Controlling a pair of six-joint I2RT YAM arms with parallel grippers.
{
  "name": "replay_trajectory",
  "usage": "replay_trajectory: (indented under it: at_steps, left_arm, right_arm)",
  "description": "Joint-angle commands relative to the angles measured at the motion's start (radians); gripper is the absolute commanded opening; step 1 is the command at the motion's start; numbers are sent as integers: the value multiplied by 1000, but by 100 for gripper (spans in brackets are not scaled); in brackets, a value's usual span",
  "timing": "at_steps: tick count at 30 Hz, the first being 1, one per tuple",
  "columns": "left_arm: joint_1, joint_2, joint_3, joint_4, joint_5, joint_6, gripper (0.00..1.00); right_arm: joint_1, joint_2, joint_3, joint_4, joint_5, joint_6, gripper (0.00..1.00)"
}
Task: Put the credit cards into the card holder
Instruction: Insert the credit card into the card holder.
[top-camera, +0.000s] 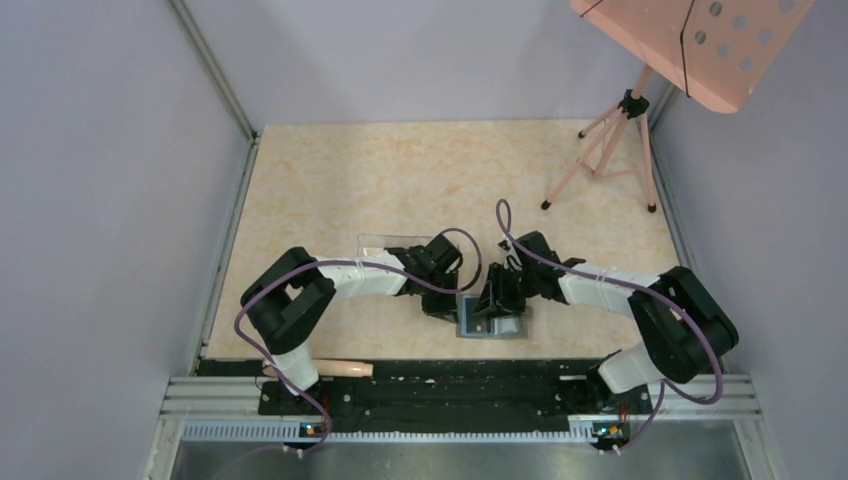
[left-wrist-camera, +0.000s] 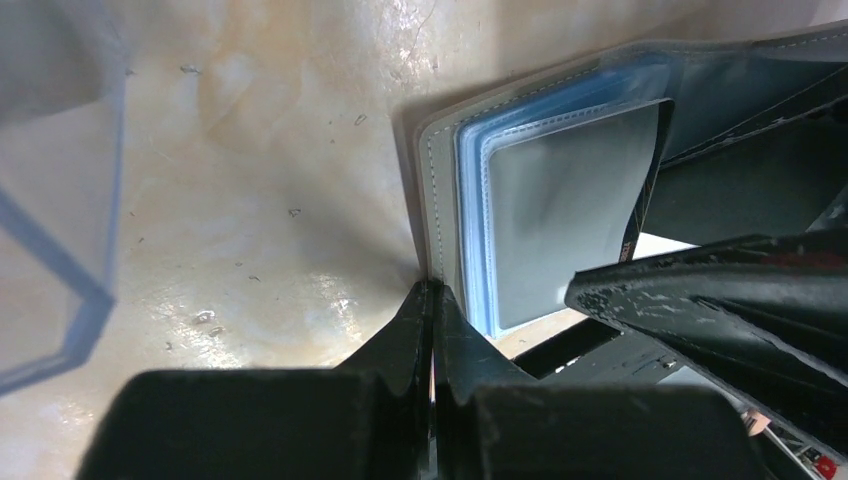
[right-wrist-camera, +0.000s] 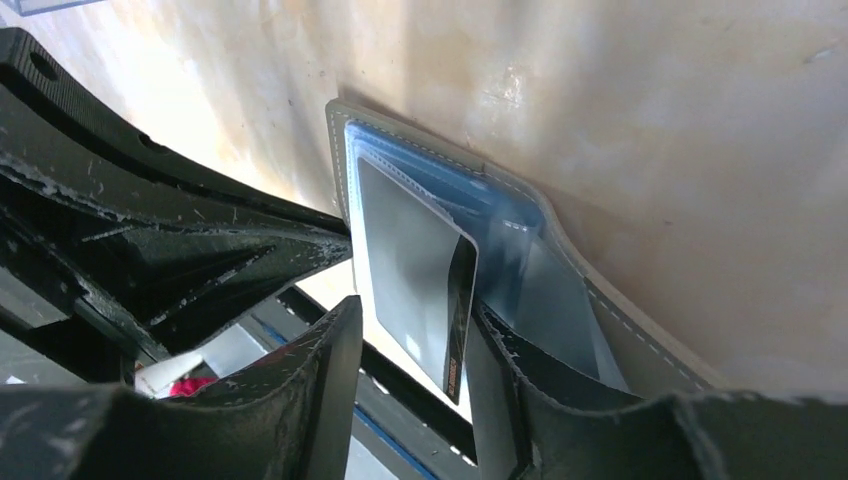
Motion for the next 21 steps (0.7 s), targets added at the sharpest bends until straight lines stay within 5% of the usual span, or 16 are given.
replay_trajectory:
  at_steps: [1,4,8,11,14,21]
  left_arm:
    - [-21,35,22,-25,-13,3,0]
    - [-27,33,30,-33,-16,1,0]
    - [-33,23,29,-47,-35,0,0]
    - [-34,-6,31,-79,-87,2,0]
    - [-34,-50,31,-104,-144,3,9]
    - [-35,-178,-6,-90,-231,-3,47]
  right_arm:
    - [44,71,26,19,22,33,41]
    - [58,95,35,35,15,47,38]
    - [61,106,30,53,2,49,17]
    - [61,99,39,29,8,24,16]
    - [62,73,48,-3,27,0,25]
    - [63,4,73,-117,98,-57,57]
